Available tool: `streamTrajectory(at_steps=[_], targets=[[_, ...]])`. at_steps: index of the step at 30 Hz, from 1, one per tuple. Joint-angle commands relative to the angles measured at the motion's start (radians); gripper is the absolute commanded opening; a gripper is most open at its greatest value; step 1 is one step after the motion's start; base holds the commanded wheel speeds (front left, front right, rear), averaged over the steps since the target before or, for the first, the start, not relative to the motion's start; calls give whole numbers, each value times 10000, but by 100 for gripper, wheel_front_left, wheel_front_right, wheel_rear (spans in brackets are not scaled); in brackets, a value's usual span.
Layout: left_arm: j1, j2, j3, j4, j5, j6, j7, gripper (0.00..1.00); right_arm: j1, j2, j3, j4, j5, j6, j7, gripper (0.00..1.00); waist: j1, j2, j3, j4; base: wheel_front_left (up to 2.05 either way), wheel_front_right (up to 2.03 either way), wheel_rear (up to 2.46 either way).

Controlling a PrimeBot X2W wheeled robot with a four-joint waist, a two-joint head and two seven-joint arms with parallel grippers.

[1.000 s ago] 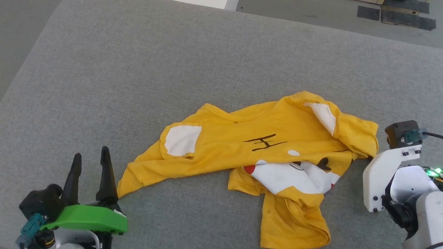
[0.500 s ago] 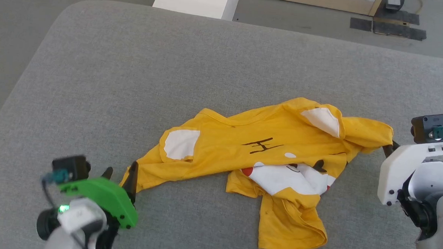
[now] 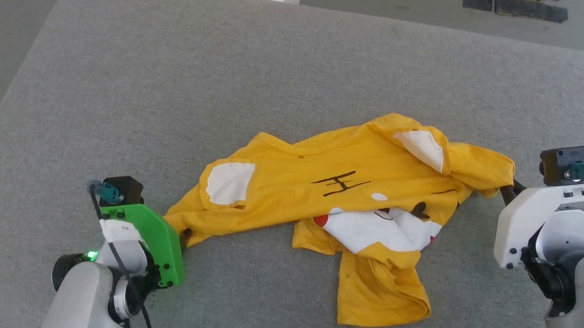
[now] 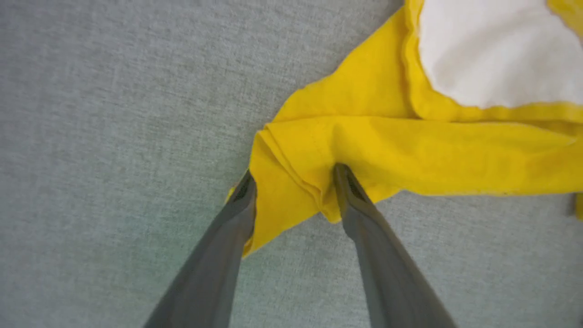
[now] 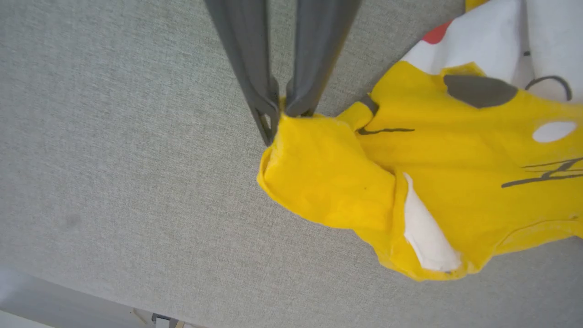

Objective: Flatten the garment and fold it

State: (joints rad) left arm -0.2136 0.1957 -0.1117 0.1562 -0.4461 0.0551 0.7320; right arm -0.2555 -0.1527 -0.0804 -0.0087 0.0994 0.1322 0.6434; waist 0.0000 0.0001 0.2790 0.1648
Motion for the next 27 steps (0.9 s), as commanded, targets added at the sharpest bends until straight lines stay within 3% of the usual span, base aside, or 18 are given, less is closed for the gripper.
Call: streamTrajectory(at_steps=[1, 13, 21, 27], targets=[[107, -252, -106, 333, -203, -29, -88, 0, -28, 8, -9, -87, 65, -15, -41, 0, 0, -1, 60, -46, 0, 0, 0], [355, -416, 1501, -1202, -917, 107, -2690, 0, -47, 157, -556, -81, 352, -15, -613, 0, 0, -1, -546, -131, 0, 0, 0], [1157, -659, 1929, -2494, -1367, 149, -3211, 0, 124, 383, -809, -340, 948, -15, -806, 0, 0, -1, -874, -256, 0, 0, 0], [-151, -520, 1973, -2924, -1872, -238, -3204, 0, -1048, 211, -730, -658, 2158, -15, -604, 0, 0, -1, -787, -341, 0, 0, 0]])
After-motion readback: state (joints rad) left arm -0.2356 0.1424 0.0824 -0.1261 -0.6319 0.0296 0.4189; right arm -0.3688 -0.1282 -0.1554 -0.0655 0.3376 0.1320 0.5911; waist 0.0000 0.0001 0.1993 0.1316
